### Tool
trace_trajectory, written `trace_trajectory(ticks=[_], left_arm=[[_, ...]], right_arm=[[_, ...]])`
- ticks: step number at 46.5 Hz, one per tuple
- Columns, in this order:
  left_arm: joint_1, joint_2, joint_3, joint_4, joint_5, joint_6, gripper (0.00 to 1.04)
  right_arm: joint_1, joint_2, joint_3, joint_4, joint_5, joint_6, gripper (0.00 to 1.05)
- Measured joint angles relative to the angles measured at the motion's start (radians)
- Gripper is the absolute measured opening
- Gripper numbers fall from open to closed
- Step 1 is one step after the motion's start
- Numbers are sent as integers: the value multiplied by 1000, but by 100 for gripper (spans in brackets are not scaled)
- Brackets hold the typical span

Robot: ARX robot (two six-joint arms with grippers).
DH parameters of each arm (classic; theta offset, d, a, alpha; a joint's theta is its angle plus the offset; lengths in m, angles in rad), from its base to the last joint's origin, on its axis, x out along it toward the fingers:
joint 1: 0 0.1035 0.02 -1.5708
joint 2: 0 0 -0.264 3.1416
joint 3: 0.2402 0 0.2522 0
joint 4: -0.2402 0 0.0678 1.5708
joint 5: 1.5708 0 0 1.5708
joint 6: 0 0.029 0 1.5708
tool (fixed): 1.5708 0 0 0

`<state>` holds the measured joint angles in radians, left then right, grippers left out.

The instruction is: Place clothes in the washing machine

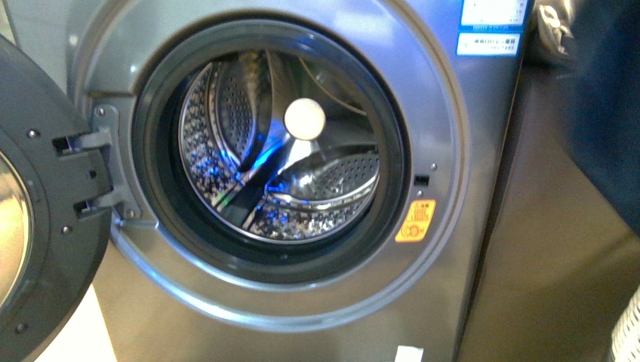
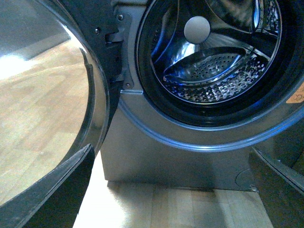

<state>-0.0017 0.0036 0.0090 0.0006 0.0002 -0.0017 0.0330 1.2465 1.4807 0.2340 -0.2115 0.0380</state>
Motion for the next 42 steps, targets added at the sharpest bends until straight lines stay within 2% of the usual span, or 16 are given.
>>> trace_trajectory(ticks=[12,22,31,42], left_arm=[[0,0,0,0,0,0,98],[0,0,0,0,0,0,98],[0,0,0,0,0,0,98],[0,0,0,0,0,0,98]], right_arm=[[272,173,339,-268,68,-78,10],[388,300,497,-380,67,-86,9],[410,354,574,-399,22,-87,9],[385,346,586,-390,0,-84,9]])
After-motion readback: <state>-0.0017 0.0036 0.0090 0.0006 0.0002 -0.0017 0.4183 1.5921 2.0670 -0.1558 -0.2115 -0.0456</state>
